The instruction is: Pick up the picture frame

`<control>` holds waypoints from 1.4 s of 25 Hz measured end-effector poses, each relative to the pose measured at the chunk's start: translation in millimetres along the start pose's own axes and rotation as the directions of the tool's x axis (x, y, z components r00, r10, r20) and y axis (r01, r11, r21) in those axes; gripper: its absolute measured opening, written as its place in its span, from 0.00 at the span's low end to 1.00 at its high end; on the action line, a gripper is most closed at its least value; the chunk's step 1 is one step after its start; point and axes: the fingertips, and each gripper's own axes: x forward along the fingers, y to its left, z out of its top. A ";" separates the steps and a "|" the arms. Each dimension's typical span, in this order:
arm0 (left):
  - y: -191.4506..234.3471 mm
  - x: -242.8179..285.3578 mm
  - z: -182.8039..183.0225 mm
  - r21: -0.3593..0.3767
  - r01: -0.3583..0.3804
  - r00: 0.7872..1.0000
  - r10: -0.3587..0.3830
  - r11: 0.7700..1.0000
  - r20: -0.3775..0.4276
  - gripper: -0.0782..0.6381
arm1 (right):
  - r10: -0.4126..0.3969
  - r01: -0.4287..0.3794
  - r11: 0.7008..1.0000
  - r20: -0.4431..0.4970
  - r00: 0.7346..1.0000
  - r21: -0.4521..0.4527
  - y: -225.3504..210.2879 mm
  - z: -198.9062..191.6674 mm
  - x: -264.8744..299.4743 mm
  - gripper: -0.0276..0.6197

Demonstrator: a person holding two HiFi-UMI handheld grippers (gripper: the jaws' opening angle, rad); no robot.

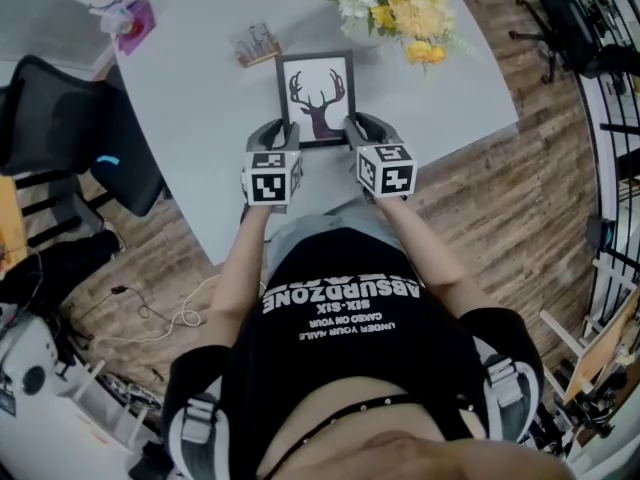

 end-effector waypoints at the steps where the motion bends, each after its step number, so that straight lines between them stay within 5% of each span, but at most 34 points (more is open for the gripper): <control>1: -1.2 -3.1 1.6 0.003 -0.002 1.000 0.002 1.000 0.007 0.26 | 0.004 -0.004 1.000 0.008 1.000 0.001 0.8 1.2 -2.5 0.18; 35: -47.9 -105.1 63.6 0.044 0.023 0.964 -0.034 0.999 0.264 0.26 | 0.075 -0.048 0.994 0.292 0.953 -0.098 34.9 72.5 -116.0 0.19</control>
